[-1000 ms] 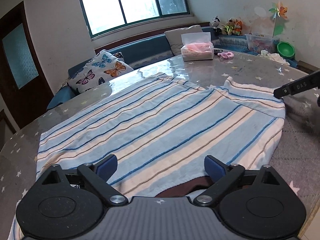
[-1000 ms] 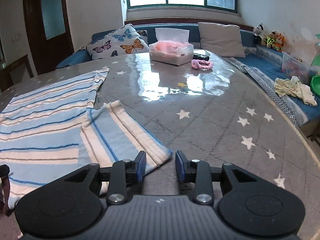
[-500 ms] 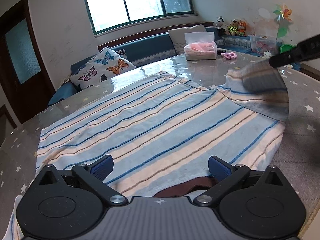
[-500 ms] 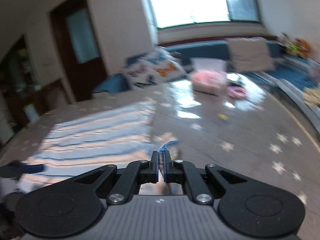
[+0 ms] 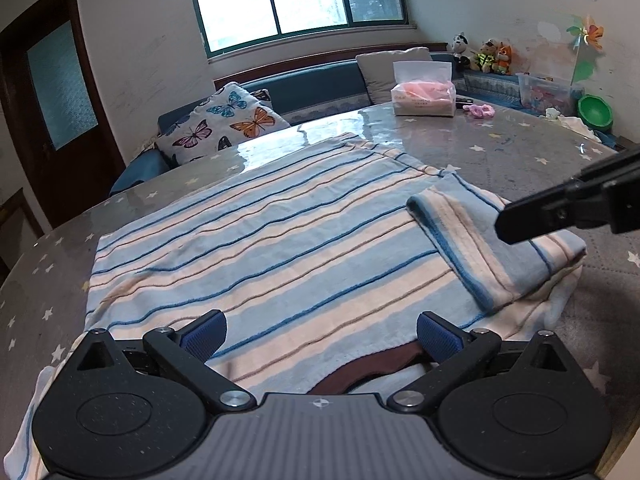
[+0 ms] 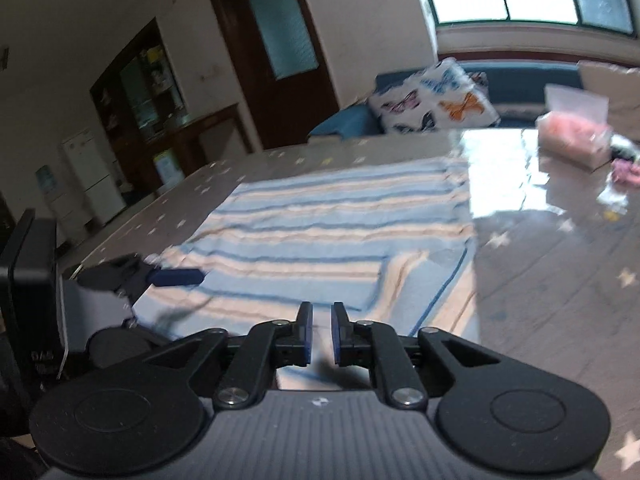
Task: Fold clothes
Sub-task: 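Fold the grasped garment edge over the body with the right gripper and release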
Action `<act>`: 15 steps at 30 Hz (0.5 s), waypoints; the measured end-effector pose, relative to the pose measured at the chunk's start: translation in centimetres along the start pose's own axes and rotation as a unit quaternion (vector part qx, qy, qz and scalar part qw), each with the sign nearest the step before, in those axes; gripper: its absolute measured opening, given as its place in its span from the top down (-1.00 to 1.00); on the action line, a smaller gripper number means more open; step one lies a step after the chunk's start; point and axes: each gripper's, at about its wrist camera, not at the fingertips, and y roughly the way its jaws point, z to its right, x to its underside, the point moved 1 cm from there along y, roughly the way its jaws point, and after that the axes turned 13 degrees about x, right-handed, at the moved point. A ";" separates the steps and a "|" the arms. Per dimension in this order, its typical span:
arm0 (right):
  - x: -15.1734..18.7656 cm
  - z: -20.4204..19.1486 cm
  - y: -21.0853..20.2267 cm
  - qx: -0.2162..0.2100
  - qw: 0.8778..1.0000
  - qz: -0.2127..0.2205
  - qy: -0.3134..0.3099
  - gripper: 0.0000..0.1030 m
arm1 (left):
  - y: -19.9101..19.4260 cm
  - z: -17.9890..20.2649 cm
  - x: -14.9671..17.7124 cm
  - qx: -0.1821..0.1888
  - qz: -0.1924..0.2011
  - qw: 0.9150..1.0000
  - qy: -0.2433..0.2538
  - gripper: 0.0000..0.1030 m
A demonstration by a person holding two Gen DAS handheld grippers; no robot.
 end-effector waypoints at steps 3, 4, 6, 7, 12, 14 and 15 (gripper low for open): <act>-0.2 1.3 -0.2 0.023 1.000 0.007 0.004 0.80 | 0.0 -0.4 0.0 -0.002 0.000 1.000 -0.006 -1.00; -0.3 1.8 -0.1 0.037 0.999 0.008 0.003 0.80 | 0.1 -0.4 -0.1 -0.002 0.000 1.000 -0.007 -1.00; -0.2 2.9 0.3 0.076 0.997 0.003 -0.003 0.80 | 0.2 -0.4 -0.1 -0.001 0.000 1.000 -0.010 -1.00; -0.1 3.4 0.8 0.093 0.996 -0.003 -0.006 0.80 | 0.2 -0.4 -0.1 -0.001 0.000 1.000 -0.011 -1.00; 0.6 4.2 3.0 0.122 0.992 -0.032 -0.026 0.80 | 0.2 -0.4 0.0 -0.002 -0.002 1.000 -0.012 -1.00; 0.5 3.6 3.3 0.122 0.991 -0.026 -0.046 0.80 | 0.2 -0.6 0.0 -0.004 -0.003 1.000 -0.015 -1.00; 0.3 3.4 3.5 0.121 0.991 -0.023 -0.053 0.80 | 0.2 -0.6 0.0 -0.005 -0.003 1.000 -0.016 -1.00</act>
